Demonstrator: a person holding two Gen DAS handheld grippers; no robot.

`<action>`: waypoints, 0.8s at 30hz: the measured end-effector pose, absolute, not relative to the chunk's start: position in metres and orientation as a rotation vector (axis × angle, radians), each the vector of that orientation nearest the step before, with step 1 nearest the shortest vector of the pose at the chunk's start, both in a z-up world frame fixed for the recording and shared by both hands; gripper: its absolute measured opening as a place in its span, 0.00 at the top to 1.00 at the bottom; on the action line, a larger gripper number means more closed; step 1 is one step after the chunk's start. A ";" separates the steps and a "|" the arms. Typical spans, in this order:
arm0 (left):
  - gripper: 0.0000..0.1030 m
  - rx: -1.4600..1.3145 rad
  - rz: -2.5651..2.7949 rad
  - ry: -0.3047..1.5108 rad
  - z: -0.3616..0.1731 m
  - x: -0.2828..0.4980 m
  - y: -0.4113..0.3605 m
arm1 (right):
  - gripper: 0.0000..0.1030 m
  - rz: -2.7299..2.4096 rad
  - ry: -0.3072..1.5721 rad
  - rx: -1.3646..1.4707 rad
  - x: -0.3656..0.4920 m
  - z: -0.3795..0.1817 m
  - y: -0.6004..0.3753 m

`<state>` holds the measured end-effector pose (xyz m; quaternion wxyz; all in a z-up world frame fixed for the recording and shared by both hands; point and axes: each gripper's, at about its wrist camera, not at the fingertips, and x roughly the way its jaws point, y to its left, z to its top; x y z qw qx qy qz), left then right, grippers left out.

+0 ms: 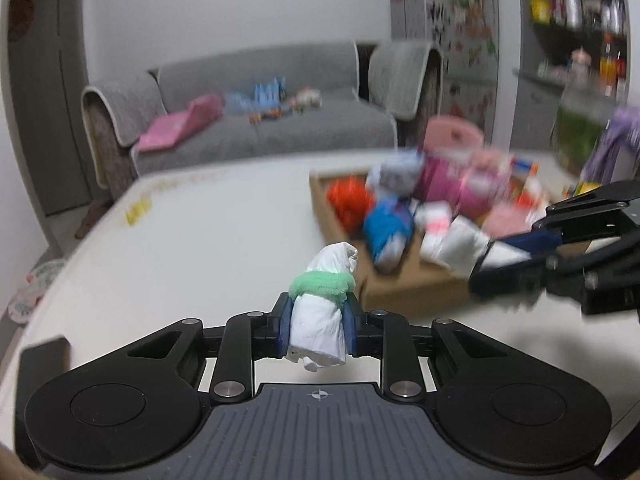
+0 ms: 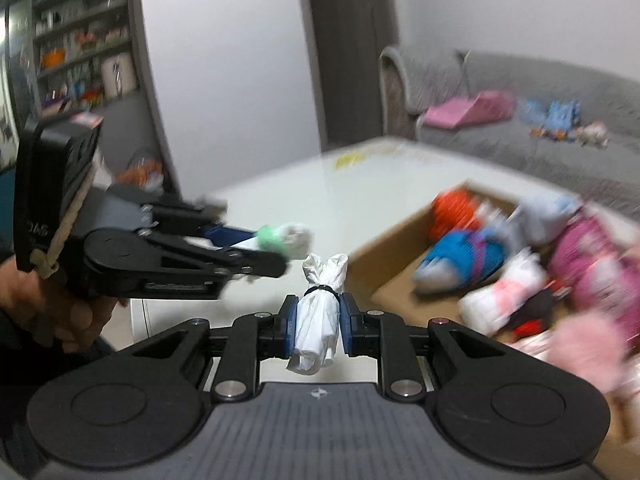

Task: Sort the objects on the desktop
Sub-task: 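Lift and carry both socks over the cardboard tray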

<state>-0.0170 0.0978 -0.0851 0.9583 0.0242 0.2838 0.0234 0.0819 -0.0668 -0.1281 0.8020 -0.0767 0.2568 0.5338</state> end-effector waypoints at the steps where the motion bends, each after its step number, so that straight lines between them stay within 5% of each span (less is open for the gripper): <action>1: 0.69 0.052 0.047 0.554 -0.073 -0.022 0.095 | 0.81 1.127 0.523 -0.141 0.085 -0.116 -0.079; 15: 0.69 0.048 -0.068 0.409 0.032 0.076 0.051 | 0.81 0.849 0.268 0.015 0.136 -0.031 -0.164; 24: 0.69 0.034 -0.100 0.501 -0.009 0.136 0.033 | 0.80 0.814 0.248 0.003 0.170 -0.024 -0.155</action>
